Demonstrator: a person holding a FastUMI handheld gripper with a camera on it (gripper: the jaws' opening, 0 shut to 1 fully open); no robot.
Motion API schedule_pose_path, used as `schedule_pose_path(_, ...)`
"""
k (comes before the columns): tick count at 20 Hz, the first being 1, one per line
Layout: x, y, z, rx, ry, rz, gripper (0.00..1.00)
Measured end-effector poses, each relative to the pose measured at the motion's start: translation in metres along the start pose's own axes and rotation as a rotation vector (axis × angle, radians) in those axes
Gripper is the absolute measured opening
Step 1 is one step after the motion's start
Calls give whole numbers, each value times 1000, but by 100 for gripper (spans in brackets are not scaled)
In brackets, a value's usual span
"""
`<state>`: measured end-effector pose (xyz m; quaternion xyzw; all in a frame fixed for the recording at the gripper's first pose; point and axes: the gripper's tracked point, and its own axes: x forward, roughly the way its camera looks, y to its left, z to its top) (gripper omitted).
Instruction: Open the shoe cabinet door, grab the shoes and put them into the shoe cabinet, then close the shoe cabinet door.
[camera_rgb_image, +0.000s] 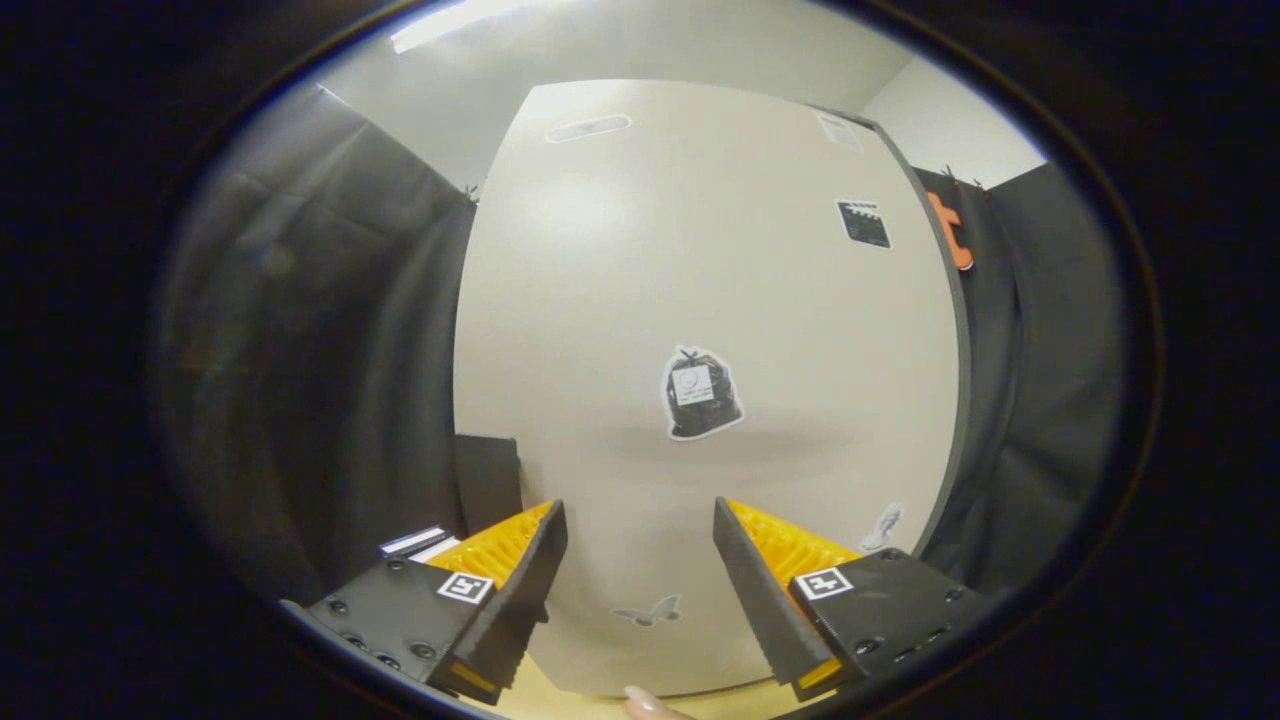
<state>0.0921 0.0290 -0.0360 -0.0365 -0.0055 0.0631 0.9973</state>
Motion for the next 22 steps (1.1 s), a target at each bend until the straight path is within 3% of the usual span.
schedule_pose_path(11, 8, 1, -3, 6, 8, -81, 93)
schedule_pose_path(22, 7, -5, -4, 13, 1, -80, 95)
